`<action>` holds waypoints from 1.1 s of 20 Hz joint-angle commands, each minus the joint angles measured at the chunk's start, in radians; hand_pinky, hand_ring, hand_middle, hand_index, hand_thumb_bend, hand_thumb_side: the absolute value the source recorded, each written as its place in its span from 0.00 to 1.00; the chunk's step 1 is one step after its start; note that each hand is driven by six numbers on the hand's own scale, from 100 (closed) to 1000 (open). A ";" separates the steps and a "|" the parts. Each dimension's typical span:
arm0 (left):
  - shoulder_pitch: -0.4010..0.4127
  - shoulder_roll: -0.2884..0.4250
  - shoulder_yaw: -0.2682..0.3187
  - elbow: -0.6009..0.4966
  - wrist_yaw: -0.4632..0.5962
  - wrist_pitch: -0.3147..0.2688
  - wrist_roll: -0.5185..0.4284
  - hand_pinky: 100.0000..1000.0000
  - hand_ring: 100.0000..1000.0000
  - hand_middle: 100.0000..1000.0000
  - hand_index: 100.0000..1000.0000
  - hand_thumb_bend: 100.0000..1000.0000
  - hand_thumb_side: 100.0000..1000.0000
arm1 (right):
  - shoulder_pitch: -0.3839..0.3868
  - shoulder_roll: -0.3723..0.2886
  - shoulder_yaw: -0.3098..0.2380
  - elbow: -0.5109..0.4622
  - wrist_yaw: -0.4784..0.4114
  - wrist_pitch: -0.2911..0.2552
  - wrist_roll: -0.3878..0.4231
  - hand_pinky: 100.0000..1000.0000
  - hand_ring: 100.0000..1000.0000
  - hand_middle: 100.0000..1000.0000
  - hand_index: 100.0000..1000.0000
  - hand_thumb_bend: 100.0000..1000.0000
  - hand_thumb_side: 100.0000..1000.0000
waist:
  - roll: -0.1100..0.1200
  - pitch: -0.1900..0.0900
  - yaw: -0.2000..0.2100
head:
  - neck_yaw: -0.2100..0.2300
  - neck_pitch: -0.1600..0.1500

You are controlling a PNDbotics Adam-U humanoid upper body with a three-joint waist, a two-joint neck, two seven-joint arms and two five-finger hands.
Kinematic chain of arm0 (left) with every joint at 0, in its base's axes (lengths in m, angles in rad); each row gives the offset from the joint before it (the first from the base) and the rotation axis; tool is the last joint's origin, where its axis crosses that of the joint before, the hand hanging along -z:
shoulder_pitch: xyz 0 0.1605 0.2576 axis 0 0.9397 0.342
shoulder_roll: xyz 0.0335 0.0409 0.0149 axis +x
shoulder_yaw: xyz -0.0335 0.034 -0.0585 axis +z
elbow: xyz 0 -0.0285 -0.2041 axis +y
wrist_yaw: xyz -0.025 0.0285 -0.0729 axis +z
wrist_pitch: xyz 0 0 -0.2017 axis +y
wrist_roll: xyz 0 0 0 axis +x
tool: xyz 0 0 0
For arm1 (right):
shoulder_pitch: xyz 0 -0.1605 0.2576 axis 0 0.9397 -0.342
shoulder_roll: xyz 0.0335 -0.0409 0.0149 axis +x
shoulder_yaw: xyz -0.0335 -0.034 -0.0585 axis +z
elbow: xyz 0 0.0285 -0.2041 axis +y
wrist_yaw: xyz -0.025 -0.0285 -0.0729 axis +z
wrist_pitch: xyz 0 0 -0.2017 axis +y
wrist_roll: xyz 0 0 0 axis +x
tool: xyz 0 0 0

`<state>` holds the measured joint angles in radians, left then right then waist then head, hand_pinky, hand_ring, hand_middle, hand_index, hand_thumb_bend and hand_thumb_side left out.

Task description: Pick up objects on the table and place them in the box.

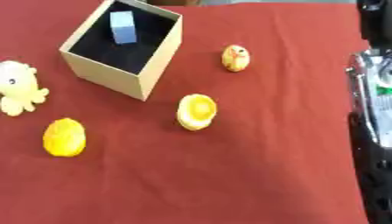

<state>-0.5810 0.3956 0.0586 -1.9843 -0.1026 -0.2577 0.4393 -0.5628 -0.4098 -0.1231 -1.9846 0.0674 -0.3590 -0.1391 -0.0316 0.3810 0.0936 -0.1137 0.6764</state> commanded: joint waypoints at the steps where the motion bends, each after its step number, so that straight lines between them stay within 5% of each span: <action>1: -0.010 0.014 0.007 -0.016 0.003 -0.002 0.004 0.75 0.74 0.78 0.89 0.27 0.64 | -0.014 -0.030 -0.009 -0.015 0.001 0.001 0.003 0.85 0.85 0.72 0.80 0.00 0.55 | 0.004 -0.017 0.003 | 0.009 -0.014; 9: 0.001 0.043 0.014 -0.016 -0.003 0.000 0.010 0.75 0.74 0.78 0.89 0.27 0.64 | 0.009 -0.158 0.019 -0.015 0.082 0.045 0.057 0.84 0.87 0.74 0.83 0.00 0.53 | -0.013 -0.020 -0.022 | 0.030 -0.013; 22: 0.045 0.143 0.014 -0.016 -0.024 0.009 0.016 0.75 0.74 0.78 0.89 0.27 0.64 | -0.079 -0.487 0.249 -0.015 0.284 0.108 0.259 0.82 0.88 0.80 0.87 0.00 0.62 | -0.024 -0.029 -0.056 | 0.041 0.009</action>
<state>-0.5288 0.5040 0.0655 -1.9843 -0.1201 -0.2501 0.4544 -0.6270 -0.8345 0.1158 -1.9847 0.3294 -0.2536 0.1019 -0.0585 0.3772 0.0378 -0.0700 0.6801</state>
